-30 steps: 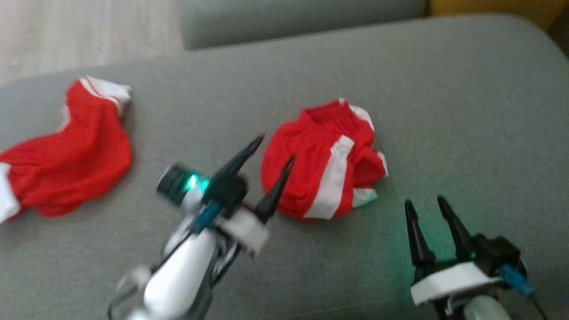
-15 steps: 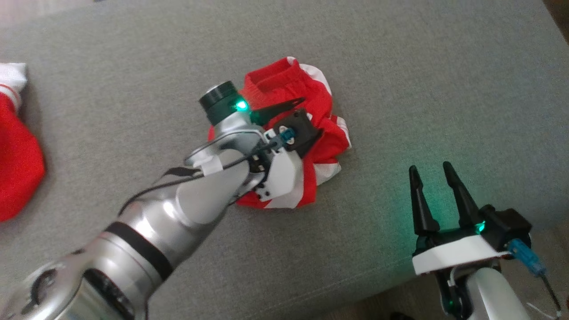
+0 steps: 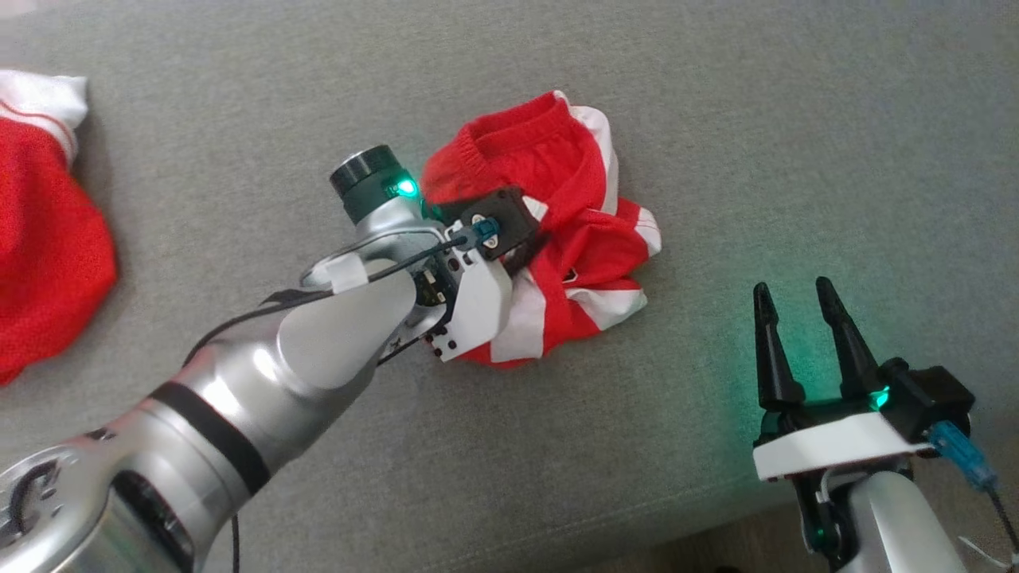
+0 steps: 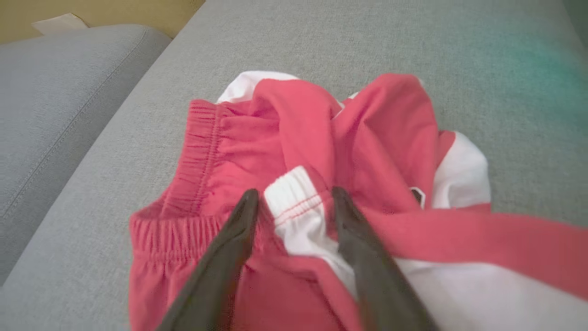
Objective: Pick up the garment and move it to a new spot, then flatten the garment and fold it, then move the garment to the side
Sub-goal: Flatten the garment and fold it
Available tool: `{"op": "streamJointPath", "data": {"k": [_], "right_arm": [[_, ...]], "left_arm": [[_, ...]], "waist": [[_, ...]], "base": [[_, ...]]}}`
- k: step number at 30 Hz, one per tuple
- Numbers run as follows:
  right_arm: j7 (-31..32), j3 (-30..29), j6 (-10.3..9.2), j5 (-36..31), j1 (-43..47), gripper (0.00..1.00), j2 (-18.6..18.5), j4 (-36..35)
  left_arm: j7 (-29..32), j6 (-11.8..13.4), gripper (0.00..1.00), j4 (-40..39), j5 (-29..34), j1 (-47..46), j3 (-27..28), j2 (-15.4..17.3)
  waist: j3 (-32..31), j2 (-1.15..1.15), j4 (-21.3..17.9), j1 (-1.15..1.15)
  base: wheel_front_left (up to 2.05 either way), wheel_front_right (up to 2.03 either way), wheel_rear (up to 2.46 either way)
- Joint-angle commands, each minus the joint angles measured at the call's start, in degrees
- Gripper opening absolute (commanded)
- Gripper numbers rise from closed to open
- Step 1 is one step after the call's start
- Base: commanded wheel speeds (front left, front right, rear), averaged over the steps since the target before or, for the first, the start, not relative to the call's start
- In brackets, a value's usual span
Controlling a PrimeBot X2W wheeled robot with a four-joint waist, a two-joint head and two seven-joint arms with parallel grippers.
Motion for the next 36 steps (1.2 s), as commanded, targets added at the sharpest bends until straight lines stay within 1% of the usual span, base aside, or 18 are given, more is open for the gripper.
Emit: {"op": "streamJointPath", "data": {"k": [1,4,7,11,14,16,18,20,21,22,24,27,30,33,35,36], "right_arm": [[-0.4,1.3,-0.04,-0.3,-0.6,1.0,-0.2,-1.6],[-0.4,1.8,-0.04,-0.1,-0.7,1.0,-0.2,-1.3],[-0.4,2.4,-0.04,0.4,-0.7,1.0,-0.2,-0.9],[-0.4,3.2,-0.04,1.3,-0.5,1.0,-0.2,-0.6],[-0.4,3.8,-0.04,2.2,-0.6,1.0,-0.2,-0.4],[-0.4,3.9,-0.04,2.6,-0.7,1.0,-0.2,-0.4],[-0.4,3.8,-0.04,2.8,-0.6,1.0,-0.2,-0.3],[-0.4,3.4,-0.04,2.8,-0.3,1.0,-0.2,-0.2],[-0.4,3.3,-0.04,2.8,-0.1,1.0,-0.2,-0.1],[-0.4,3.3,-0.04,2.8,-0.1,1.0,-0.2,-0.1],[-0.4,3.4,-0.04,2.5,0.2,1.0,-0.2,-0.1],[-0.4,3.2,-0.04,2.1,0.5,1.0,-0.2,-0.1],[-0.4,3.2,-0.04,1.4,0.6,1.0,-0.2,-0.2],[-0.4,2.8,-0.04,0.5,0.6,1.0,-0.2,-0.2],[-0.4,2.5,-0.04,-0.1,0.8,1.0,-0.2,-0.2],[-0.4,2.5,-0.04,-0.5,0.9,1.0,-0.2,-0.1]], "left_arm": [[-0.5,0.1,0.0,-1.8,-0.5,-2.5,1.5,1.3],[-1.6,0.1,0.0,-4.0,-2.8,-2.1,2.5,1.9],[-3.2,0.1,0.0,-6.9,-8.3,-1.1,4.7,1.9],[-5.5,0.1,0.0,-10.3,-17.2,-1.1,10.6,0.6],[-7.2,0.3,0.0,-11.9,-23.5,-2.4,16.6,-1.4],[-8.6,1.5,0.0,-12.9,-27.3,-3.9,21.2,-2.8],[-10.3,3.8,0.0,-13.6,-30.7,-4.7,26.2,-3.9],[-11.5,5.9,0.0,-13.7,-32.8,-4.1,29.7,-4.5],[-11.8,6.7,0.0,-13.6,-33.3,-3.0,30.6,-4.5],[-11.8,6.7,0.0,-13.6,-33.3,-3.0,30.6,-4.5],[-12.5,8.4,0.0,-13.1,-33.9,0.5,32.5,-4.2],[-13.1,10.8,0.0,-11.8,-34.9,9.2,36.2,-4.6],[-13.2,12.5,0.0,-11.1,-32.5,18.8,42.3,-5.7],[-13.2,13.3,0.0,-10.2,-29.3,27.1,48.0,-7.2],[-13.2,12.9,0.0,-9.9,-27.9,31.0,50.2,-7.8],[-13.2,12.6,0.36,-9.9,-27.3,32.5,50.6,-7.9]], "waist": [[-0.6,0.0,0.4,-0.01],[-1.6,0.0,0.5,-0.01],[-2.9,0.0,0.0,-0.01],[-4.8,0.0,-1.2,-0.01],[-5.9,0.0,-2.4,-0.01],[-6.5,0.0,-2.8,-0.01],[-7.1,0.0,-2.7,-0.01],[-7.9,0.0,-2.2,-0.01],[-8.3,0.0,-1.8,-0.01],[-8.3,0.0,-1.8,-0.01],[-8.8,0.0,-1.1,-0.01],[-9.1,0.0,0.4,-0.01],[-9.0,0.0,2.0,-0.01],[-8.9,0.0,3.6,-0.01],[-9.2,0.0,4.6,-0.01],[-9.4,0.0,5.0,-0.01]], "base": [[0.0,0.0,0.0],[0.0,0.0,0.0],[0.0,0.0,0.0],[0.0,0.0,0.0],[0.0,0.0,0.0],[0.0,0.0,0.0],[0.0,0.0,0.0],[0.0,0.0,0.0],[0.0,0.0,0.0],[0.0,0.0,0.0],[0.0,0.0,0.0],[0.0,0.0,0.0],[0.0,0.0,0.0],[0.0,0.0,0.0],[0.0,0.0,0.0],[0.0,0.0,0.0]]}}
